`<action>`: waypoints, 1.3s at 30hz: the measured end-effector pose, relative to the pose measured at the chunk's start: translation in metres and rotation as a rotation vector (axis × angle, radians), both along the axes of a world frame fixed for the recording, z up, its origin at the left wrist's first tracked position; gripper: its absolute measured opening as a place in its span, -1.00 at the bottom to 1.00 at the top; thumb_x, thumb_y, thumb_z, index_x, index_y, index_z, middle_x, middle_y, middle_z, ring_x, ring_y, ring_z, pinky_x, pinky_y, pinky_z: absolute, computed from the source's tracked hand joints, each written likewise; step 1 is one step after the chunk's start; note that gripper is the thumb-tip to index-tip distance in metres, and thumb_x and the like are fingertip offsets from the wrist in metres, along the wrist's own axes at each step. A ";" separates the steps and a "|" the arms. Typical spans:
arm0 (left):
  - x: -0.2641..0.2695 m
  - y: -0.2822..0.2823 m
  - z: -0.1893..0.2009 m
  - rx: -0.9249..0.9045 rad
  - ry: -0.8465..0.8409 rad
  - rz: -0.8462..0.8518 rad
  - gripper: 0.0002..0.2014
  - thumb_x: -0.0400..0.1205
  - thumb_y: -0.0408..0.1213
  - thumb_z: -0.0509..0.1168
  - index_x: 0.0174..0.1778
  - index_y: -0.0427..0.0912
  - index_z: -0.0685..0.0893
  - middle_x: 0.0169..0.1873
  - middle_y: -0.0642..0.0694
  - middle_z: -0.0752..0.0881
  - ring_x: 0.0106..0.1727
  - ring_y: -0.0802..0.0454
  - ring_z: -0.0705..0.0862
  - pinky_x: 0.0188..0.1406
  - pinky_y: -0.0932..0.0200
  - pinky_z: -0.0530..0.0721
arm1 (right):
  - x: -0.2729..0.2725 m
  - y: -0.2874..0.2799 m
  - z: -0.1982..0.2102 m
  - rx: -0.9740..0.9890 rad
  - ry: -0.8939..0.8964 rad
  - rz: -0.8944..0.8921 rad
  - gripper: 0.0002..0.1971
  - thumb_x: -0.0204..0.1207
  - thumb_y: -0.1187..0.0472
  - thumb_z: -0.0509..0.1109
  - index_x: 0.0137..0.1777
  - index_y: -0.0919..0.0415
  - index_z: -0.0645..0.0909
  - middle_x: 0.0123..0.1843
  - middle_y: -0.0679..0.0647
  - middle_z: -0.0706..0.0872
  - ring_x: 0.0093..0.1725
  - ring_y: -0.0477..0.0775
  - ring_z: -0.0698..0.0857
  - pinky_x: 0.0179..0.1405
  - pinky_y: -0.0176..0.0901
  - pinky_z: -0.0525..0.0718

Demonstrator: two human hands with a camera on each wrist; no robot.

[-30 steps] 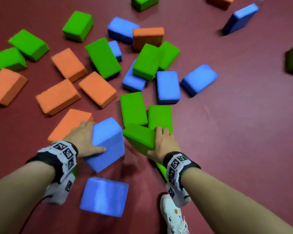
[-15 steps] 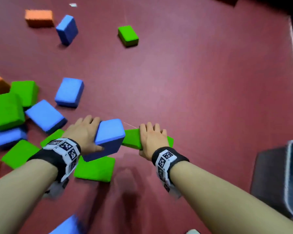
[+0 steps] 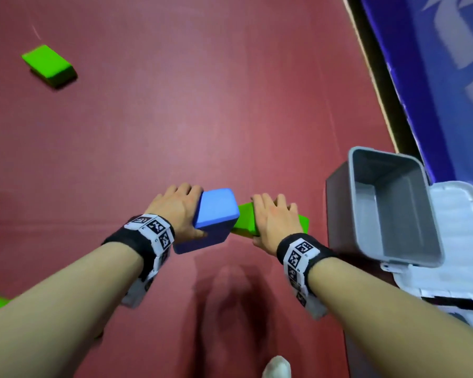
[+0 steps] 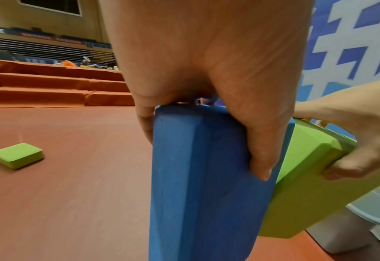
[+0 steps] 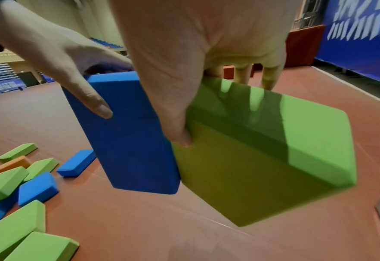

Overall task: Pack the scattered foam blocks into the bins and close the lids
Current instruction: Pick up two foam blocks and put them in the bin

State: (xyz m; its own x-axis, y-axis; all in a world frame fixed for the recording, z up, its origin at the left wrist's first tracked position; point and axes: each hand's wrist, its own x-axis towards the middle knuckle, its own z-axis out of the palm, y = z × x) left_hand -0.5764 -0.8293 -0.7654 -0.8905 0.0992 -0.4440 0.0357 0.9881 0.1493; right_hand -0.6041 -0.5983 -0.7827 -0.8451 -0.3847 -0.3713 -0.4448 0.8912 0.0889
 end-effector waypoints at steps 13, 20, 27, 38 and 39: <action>-0.175 0.200 0.027 -0.055 0.012 -0.259 -0.13 0.26 0.32 0.48 0.39 -0.01 0.36 0.22 -0.02 0.52 0.22 -0.13 0.52 0.11 -0.07 0.59 | -0.122 0.201 0.022 -0.059 -0.062 -0.182 -0.24 0.23 -0.06 0.63 0.36 0.14 0.36 0.27 0.09 0.48 0.24 0.24 0.45 0.09 0.22 0.50; -0.289 0.280 0.044 0.012 0.037 -0.420 -0.21 0.29 0.47 0.36 0.16 -0.10 0.39 0.07 -0.11 0.65 0.08 -0.18 0.64 0.05 -0.04 0.64 | -0.219 0.269 0.043 -0.045 -0.091 -0.217 -0.29 0.27 0.09 0.62 0.36 0.14 0.33 0.28 0.12 0.43 0.27 0.28 0.52 0.31 0.33 0.50; -0.393 0.375 0.031 0.060 0.084 -0.545 -0.34 0.31 0.11 0.48 0.12 -0.14 0.30 -0.08 -0.06 0.61 -0.13 -0.17 0.62 -0.27 0.06 0.44 | -0.322 0.351 0.044 -0.014 -0.055 -0.221 -0.19 0.33 -0.32 0.48 0.44 0.12 0.33 0.28 0.11 0.47 0.23 0.26 0.55 0.12 0.19 0.53; -0.461 0.532 -0.073 0.216 0.100 -0.563 -0.32 0.30 0.15 0.40 0.27 -0.10 0.45 0.00 -0.06 0.70 -0.06 -0.23 0.69 -0.20 0.06 0.51 | -0.395 0.522 -0.050 -0.043 -0.111 -0.357 -0.19 0.22 0.11 0.69 0.44 0.23 0.38 0.29 0.21 0.53 0.27 0.26 0.51 0.28 0.11 0.55; -0.466 0.542 -0.084 0.241 0.091 -0.553 -0.32 0.30 0.14 0.40 0.28 -0.10 0.46 0.01 -0.06 0.70 -0.05 -0.24 0.69 -0.17 0.04 0.55 | -0.400 0.533 -0.060 -0.036 -0.103 -0.349 -0.20 0.20 0.10 0.69 0.42 0.20 0.41 0.25 0.22 0.52 0.24 0.28 0.51 0.25 0.16 0.56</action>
